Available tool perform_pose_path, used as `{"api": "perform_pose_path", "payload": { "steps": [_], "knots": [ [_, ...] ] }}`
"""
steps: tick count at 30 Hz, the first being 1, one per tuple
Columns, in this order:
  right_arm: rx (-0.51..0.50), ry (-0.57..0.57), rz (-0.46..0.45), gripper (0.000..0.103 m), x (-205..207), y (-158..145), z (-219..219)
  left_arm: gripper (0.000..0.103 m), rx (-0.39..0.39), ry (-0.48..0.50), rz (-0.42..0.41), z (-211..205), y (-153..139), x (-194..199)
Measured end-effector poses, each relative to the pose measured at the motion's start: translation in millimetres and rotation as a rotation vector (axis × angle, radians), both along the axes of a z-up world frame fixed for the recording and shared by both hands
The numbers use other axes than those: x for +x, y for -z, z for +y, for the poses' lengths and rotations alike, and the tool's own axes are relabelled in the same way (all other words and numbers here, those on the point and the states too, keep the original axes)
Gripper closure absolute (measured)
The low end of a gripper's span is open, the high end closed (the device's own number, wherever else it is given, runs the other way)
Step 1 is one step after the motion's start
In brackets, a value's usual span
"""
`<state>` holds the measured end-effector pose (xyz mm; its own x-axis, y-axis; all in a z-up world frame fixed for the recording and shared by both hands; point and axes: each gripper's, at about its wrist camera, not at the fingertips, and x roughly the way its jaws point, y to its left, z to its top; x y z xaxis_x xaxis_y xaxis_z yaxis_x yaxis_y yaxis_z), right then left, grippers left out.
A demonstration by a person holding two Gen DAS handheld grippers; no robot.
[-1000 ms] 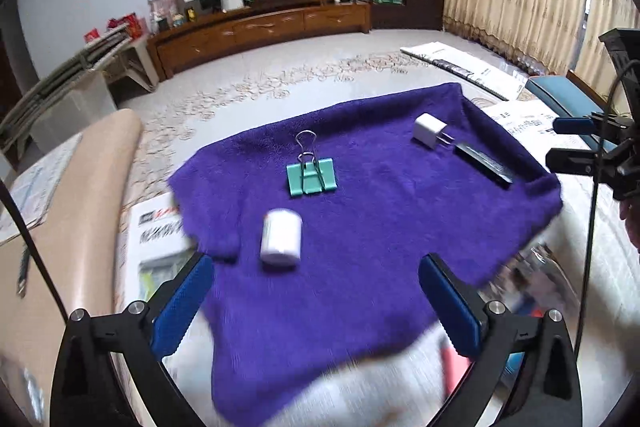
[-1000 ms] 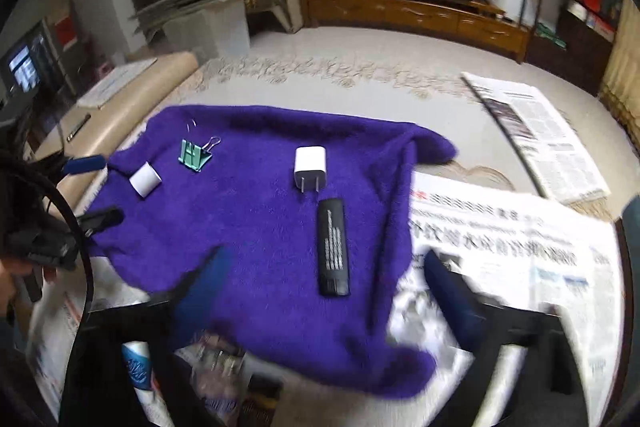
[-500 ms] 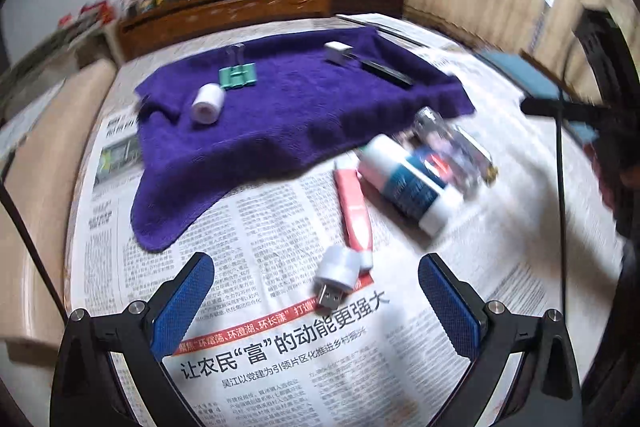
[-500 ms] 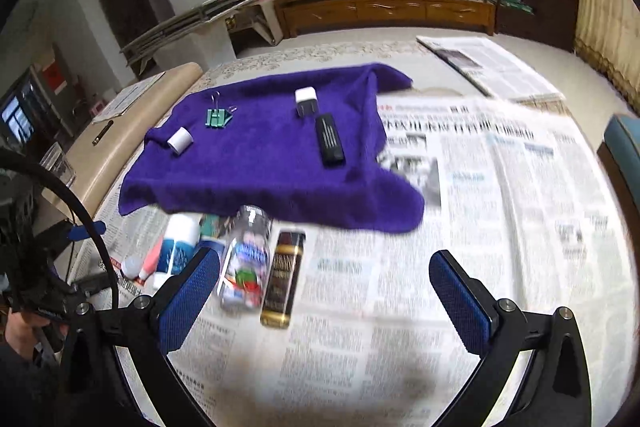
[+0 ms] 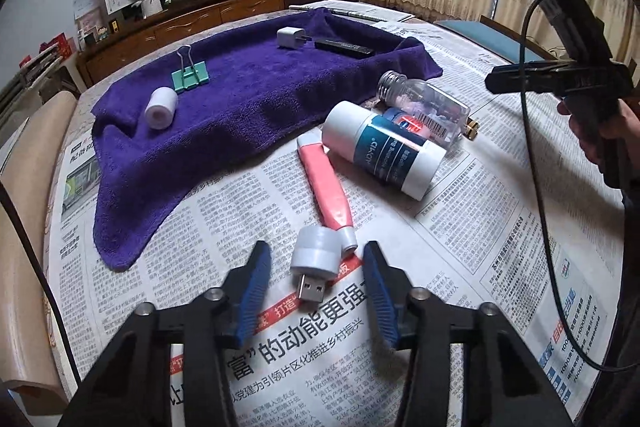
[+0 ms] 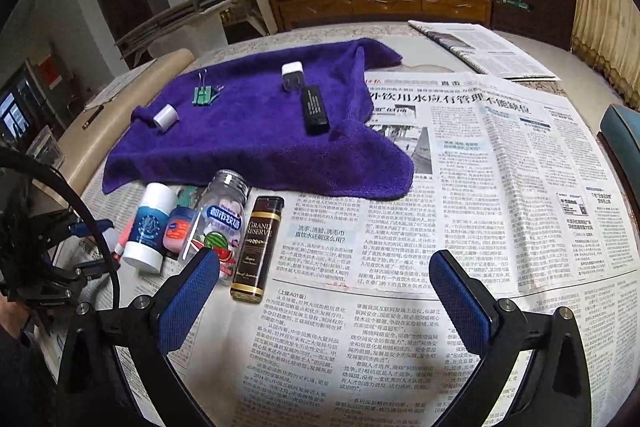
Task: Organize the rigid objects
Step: 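Grasp the white USB light with the left tool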
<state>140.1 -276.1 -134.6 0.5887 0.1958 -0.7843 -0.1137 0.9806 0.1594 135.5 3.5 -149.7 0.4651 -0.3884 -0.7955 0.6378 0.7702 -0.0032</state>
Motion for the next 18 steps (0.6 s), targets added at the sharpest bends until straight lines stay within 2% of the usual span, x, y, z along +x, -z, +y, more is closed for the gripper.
{"api": "perform_pose_path", "payload": {
  "steps": [2,5,18],
  "knots": [
    [-0.006,-0.007,0.01,0.0,1,3,1,0.073,0.008,0.022,-0.005,-4,0,-2],
    [-0.018,-0.013,0.014,0.0,0,6,2,0.08,0.006,0.033,-0.011,-5,-1,-4],
    [-0.03,-0.031,0.019,0.0,1,8,8,0.08,0.005,-0.056,0.0,16,-2,-8]
  ]
}}
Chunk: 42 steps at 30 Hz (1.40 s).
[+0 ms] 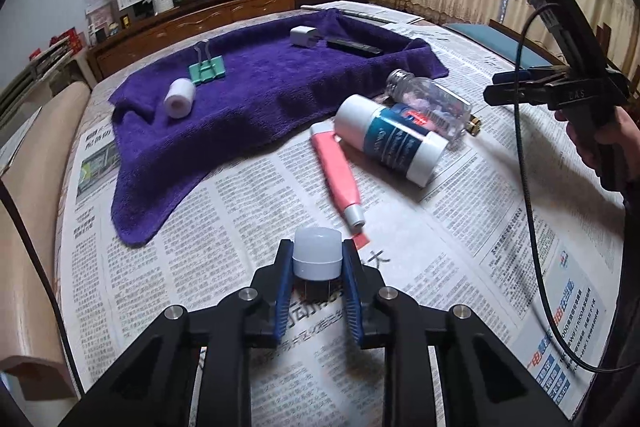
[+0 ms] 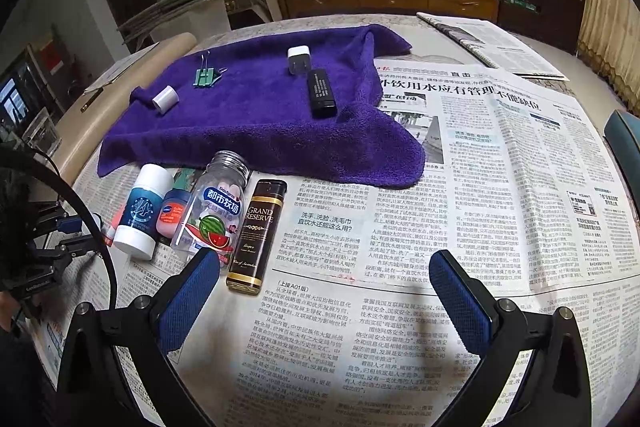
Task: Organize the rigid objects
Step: 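Grasp the white USB light with the left tool, then grasp the brown Grand Reserve bottle with the right tool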
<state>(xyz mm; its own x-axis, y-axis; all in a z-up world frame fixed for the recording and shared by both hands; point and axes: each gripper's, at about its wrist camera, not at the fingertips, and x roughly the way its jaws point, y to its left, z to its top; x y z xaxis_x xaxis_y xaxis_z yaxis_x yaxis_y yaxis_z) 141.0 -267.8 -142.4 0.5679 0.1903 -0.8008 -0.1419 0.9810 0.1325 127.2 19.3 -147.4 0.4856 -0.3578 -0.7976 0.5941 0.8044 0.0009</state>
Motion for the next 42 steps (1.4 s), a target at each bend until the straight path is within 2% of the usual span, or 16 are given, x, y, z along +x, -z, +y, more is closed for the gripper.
{"api": "perform_pose_path", "payload": {
  "steps": [3,12,25,31,33,37,38,39,40,42],
  "knots": [
    [0.001,-0.009,0.009,0.0,2,3,5,0.08,0.005,-0.058,0.004,8,1,5],
    [-0.051,-0.023,0.028,0.0,15,16,24,0.078,0.045,-0.111,0.0,1,2,16],
    [-0.083,-0.013,0.025,0.001,19,22,34,0.079,-0.009,-0.178,-0.001,-1,3,22],
    [-0.148,-0.014,0.003,0.005,20,26,46,0.08,-0.009,-0.185,-0.002,-2,3,22],
    [-0.147,-0.028,-0.012,0.019,20,24,48,0.08,-0.014,-0.184,0.003,-1,3,23],
    [-0.15,-0.037,-0.018,0.033,20,21,48,0.08,-0.01,-0.184,0.006,0,3,23],
    [-0.149,-0.042,-0.015,0.048,20,19,48,0.08,-0.011,-0.186,0.008,0,3,24],
    [-0.151,-0.047,-0.01,0.071,20,16,48,0.08,-0.012,-0.186,0.009,0,3,24],
    [-0.154,-0.054,-0.003,0.079,19,15,48,0.08,-0.011,-0.185,0.009,0,3,24],
    [-0.155,-0.063,0.011,0.08,17,14,47,0.08,-0.011,-0.186,0.008,-1,3,24]
  ]
}}
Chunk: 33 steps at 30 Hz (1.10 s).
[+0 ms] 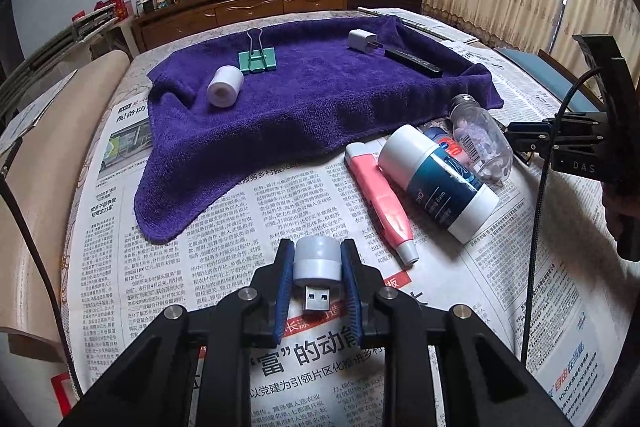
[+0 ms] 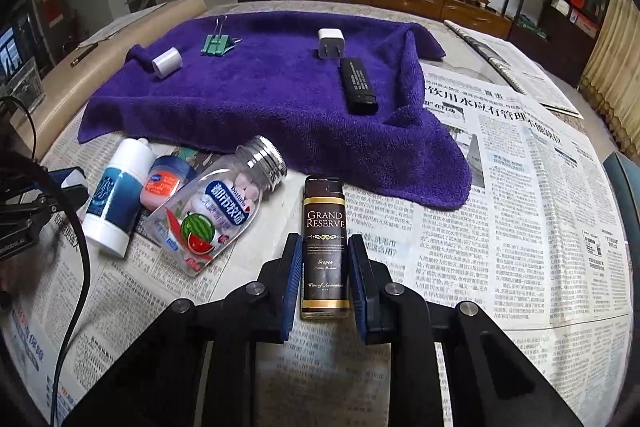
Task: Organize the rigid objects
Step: 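Grasp the brown Grand Reserve bottle with the right tool, then place the USB light with the left tool while the right tool places the bottle on the towel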
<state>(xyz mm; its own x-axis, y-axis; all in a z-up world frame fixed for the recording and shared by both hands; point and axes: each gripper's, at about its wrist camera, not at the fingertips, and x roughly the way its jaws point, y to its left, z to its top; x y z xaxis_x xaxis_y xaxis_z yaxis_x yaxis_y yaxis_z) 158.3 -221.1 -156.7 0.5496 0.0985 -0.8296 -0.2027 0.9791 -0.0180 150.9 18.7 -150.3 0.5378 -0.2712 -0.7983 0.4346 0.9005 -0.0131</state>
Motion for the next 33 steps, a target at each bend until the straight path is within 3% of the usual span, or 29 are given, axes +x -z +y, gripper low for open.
{"api": "perform_pose_path", "payload": {
  "steps": [11,21,33],
  "knots": [
    [0.056,-0.002,0.003,0.08,-7,-5,-12,0.08,-0.009,-0.019,0.008,3,-2,1],
    [0.112,0.001,-0.019,0.08,-14,-28,-21,0.08,-0.05,-0.023,-0.015,4,-27,3],
    [0.189,0.007,-0.045,0.08,24,-62,-27,0.08,-0.099,-0.037,-0.041,2,-66,52]
  ]
}}
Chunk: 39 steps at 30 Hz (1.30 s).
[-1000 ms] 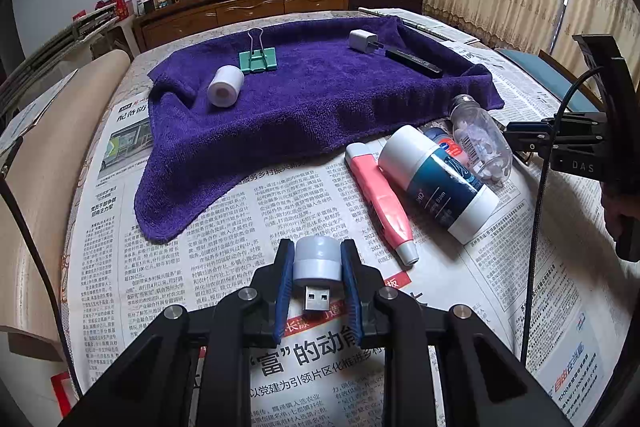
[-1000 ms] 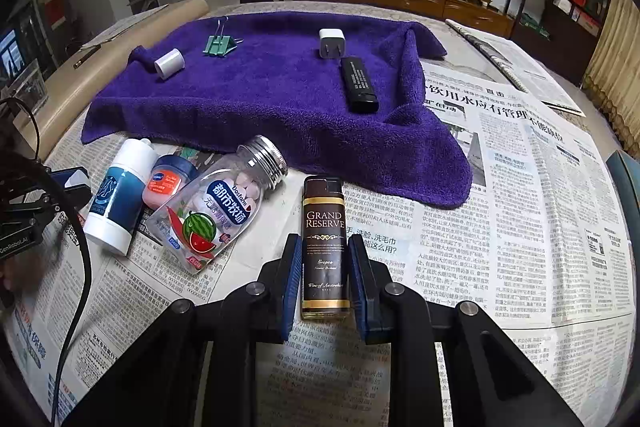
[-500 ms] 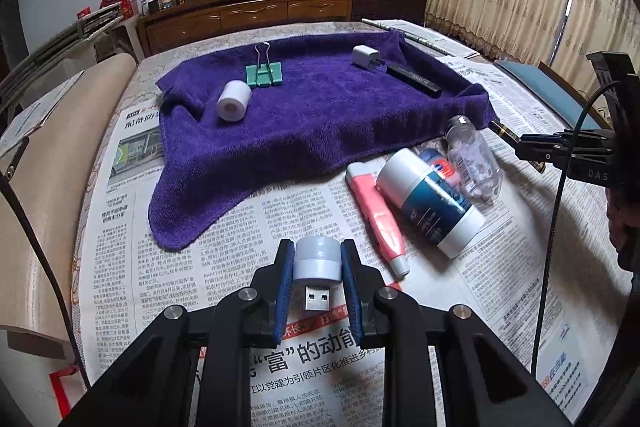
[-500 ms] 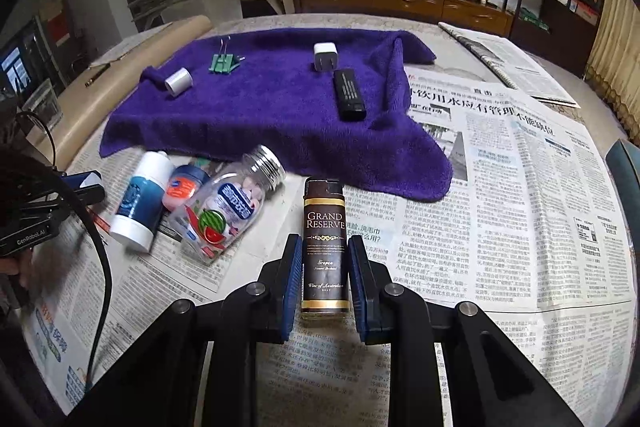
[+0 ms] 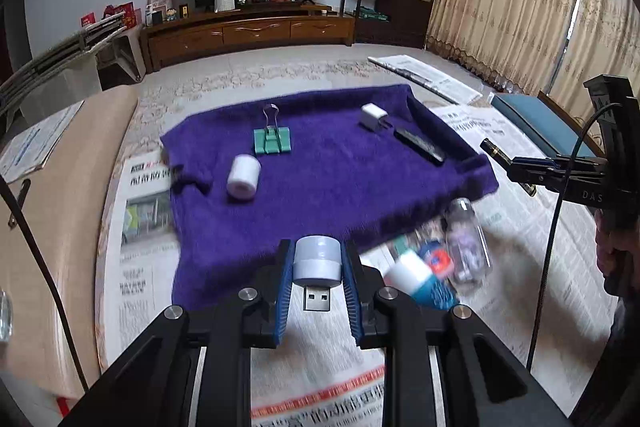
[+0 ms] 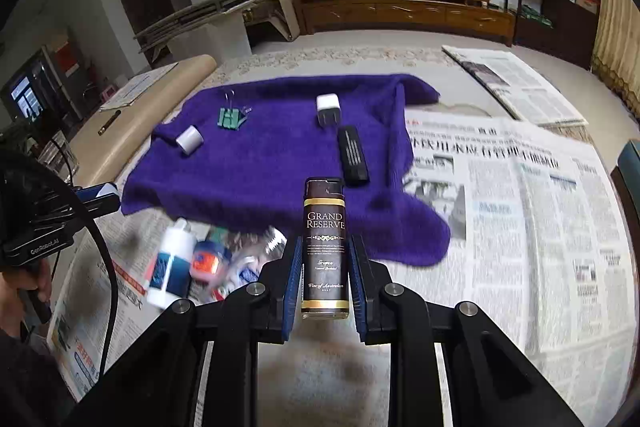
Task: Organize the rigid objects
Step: 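Place the USB light with the left tool while the right tool places the bottle on the towel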
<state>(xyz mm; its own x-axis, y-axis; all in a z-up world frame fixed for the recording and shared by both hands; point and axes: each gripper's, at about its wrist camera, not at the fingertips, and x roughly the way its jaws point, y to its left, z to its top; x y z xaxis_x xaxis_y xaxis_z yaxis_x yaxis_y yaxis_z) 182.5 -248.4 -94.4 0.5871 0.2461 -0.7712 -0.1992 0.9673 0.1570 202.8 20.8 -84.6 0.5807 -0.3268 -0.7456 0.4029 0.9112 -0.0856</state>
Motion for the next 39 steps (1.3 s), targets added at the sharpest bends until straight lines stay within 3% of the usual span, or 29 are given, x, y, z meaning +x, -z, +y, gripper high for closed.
{"api": "perform_pose_path", "payload": {
  "steps": [7,17,29,39],
  "knots": [
    [0.002,-0.033,-0.028,0.08,51,-15,16,0.08,0.001,-0.011,0.011,-1,2,47],
    [-0.01,-0.076,0.026,0.08,106,15,36,0.08,0.025,0.022,0.068,-17,32,86],
    [-0.089,-0.138,0.106,0.08,123,55,60,0.08,0.081,0.067,0.11,-35,57,102],
    [-0.139,-0.172,0.113,0.08,121,59,65,0.08,0.147,0.102,0.12,-39,61,99]
  ]
}}
